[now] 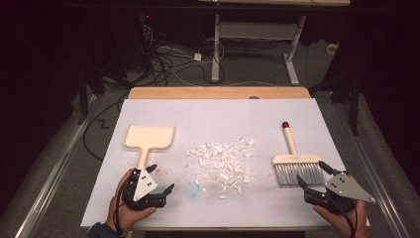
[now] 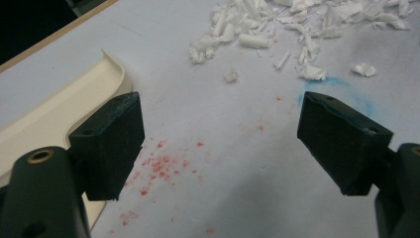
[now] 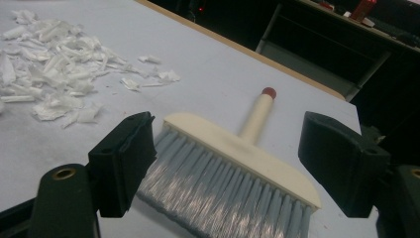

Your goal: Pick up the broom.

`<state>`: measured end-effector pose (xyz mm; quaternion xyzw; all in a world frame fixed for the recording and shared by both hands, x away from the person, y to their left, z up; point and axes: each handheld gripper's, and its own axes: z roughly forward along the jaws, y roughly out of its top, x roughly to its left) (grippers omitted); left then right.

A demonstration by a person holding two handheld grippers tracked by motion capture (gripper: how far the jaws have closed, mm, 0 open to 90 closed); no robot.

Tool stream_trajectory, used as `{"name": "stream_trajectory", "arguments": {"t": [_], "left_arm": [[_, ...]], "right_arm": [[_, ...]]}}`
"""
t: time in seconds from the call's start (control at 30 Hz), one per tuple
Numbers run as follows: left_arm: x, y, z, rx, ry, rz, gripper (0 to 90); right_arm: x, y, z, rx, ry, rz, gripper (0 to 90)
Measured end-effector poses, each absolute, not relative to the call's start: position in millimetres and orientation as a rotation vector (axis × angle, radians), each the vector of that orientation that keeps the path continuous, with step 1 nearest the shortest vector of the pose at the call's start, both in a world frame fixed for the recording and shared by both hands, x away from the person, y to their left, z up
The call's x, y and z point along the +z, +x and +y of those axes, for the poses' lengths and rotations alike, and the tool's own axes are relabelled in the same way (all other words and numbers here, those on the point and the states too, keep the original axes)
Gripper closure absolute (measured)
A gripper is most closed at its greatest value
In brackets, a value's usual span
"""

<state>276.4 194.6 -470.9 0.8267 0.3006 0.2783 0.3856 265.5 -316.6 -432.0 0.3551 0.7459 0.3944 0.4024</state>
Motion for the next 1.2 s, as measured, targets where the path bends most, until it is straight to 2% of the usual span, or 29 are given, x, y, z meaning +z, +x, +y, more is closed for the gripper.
{"name": "stream_trajectory", "arguments": {"t": [0.63,0.97,1.07,1.1,1.2], "left_arm": [[-470,268,196,0.734,2.112,0.755,17.7],[-472,271,195,0.723,2.124,0.758,17.8],[-472,270,194,0.723,2.128,0.756,17.7],[-472,270,194,0.724,2.129,0.757,17.7],[-473,271,194,0.717,2.129,0.759,17.7]], "right_arm": [[-423,276,-313,0.974,0.912,1.862,22.1],[-409,328,-319,0.884,1.067,1.893,23.1],[-407,343,-320,0.878,1.130,1.934,27.3],[-407,358,-320,0.876,1.205,1.967,31.8],[-410,379,-317,0.851,1.289,1.991,30.0]]}}
